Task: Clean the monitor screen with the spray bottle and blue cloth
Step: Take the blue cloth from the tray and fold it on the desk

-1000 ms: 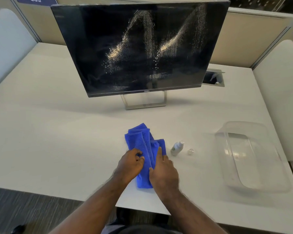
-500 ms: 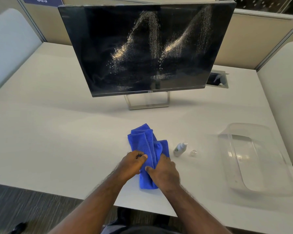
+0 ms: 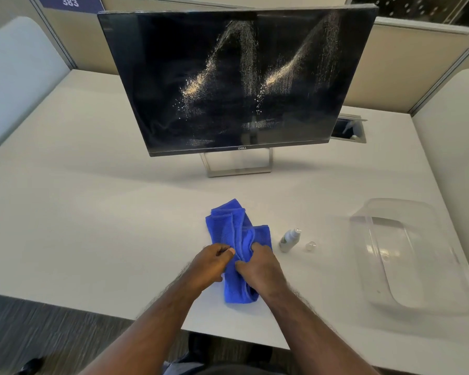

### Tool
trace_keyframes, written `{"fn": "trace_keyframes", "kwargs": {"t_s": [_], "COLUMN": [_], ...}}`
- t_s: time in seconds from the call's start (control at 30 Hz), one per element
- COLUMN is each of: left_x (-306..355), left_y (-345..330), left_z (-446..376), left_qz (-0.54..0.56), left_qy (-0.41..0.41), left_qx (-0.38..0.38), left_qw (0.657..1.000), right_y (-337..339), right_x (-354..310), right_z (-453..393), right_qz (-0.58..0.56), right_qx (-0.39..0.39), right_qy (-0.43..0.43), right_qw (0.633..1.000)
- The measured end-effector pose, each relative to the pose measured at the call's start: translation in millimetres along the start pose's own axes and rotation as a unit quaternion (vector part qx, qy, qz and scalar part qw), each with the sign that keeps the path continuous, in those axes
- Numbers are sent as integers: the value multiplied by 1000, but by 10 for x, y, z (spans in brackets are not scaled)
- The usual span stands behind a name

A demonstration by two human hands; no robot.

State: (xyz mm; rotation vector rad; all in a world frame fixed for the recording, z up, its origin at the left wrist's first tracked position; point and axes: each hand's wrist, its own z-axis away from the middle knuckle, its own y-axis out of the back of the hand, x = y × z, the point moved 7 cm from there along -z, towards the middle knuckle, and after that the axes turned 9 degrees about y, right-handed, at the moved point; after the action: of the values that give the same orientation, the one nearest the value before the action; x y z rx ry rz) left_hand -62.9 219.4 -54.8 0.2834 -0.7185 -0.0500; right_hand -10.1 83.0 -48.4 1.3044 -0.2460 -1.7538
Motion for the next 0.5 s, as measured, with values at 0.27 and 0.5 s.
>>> {"fn": "trace_keyframes", "kwargs": {"t_s": [0.27, 0.5], "left_x": [-101, -495], "left_y": [294, 713], "left_z": [72, -12], "left_qz": [213, 215], "left_qy": [81, 109], "left_qx": [-65, 66], "left_qw": [972, 968], "right_y": [-384, -210], "right_x": [-813, -395], "right_z": [163, 3], "right_qz": [-17, 114], "right_qx": [-97, 13], "right_qy": [222, 175], "right_qw": [970, 978]}}
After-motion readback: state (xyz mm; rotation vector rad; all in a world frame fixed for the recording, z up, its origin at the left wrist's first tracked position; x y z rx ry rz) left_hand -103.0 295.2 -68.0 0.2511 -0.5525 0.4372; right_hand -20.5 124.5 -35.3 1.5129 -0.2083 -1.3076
